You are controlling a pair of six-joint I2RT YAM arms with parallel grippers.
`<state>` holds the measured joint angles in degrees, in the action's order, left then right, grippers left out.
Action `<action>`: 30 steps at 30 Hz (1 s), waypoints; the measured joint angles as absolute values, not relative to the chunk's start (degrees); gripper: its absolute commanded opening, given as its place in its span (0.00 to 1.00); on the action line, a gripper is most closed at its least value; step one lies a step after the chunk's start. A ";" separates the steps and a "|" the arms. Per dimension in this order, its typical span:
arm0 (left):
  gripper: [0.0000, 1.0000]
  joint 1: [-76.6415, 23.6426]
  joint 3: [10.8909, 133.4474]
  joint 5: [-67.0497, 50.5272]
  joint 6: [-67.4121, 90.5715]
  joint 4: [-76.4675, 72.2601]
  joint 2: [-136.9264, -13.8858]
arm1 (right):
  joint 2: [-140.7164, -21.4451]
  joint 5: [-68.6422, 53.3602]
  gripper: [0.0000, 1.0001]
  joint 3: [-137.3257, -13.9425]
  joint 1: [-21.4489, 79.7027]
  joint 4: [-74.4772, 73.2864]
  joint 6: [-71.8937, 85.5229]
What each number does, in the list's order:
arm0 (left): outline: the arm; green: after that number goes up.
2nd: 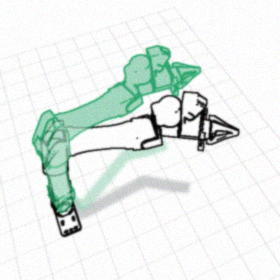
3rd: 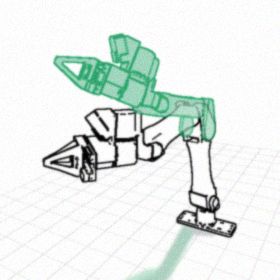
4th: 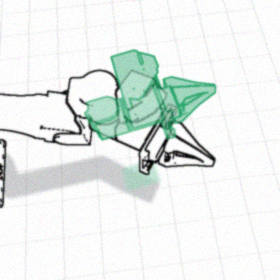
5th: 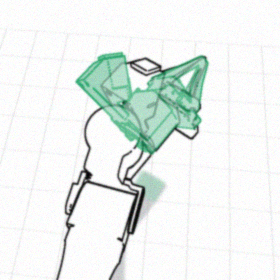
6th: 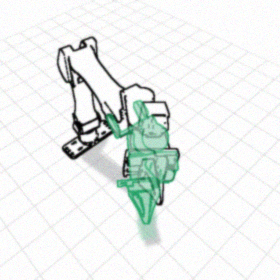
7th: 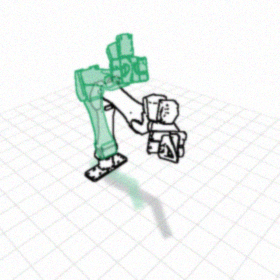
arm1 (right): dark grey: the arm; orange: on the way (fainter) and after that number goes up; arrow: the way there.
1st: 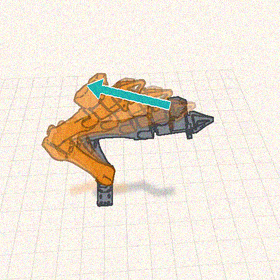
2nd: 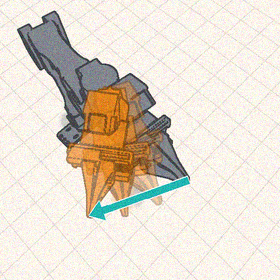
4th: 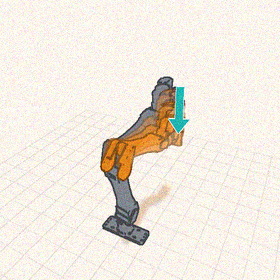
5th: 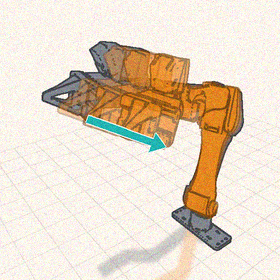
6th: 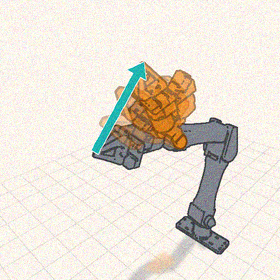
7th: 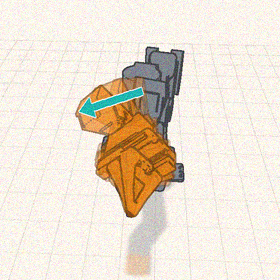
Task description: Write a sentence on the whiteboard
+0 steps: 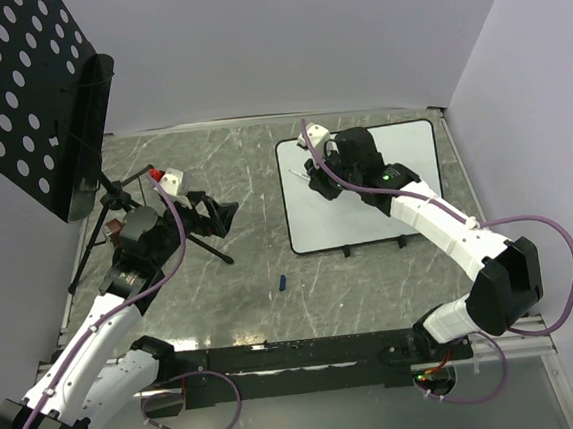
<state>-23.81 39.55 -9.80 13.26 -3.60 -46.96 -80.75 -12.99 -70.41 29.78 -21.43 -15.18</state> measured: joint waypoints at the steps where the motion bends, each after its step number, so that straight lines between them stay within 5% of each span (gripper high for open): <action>1: 0.96 -23.81 39.55 -9.65 13.41 -3.60 -46.96 | -80.75 -12.99 0.00 -70.41 29.74 -21.43 -15.33; 30: 0.97 -23.81 39.55 -8.78 14.87 -3.60 -46.96 | -89.17 -6.39 0.00 -75.35 29.56 -21.17 -14.63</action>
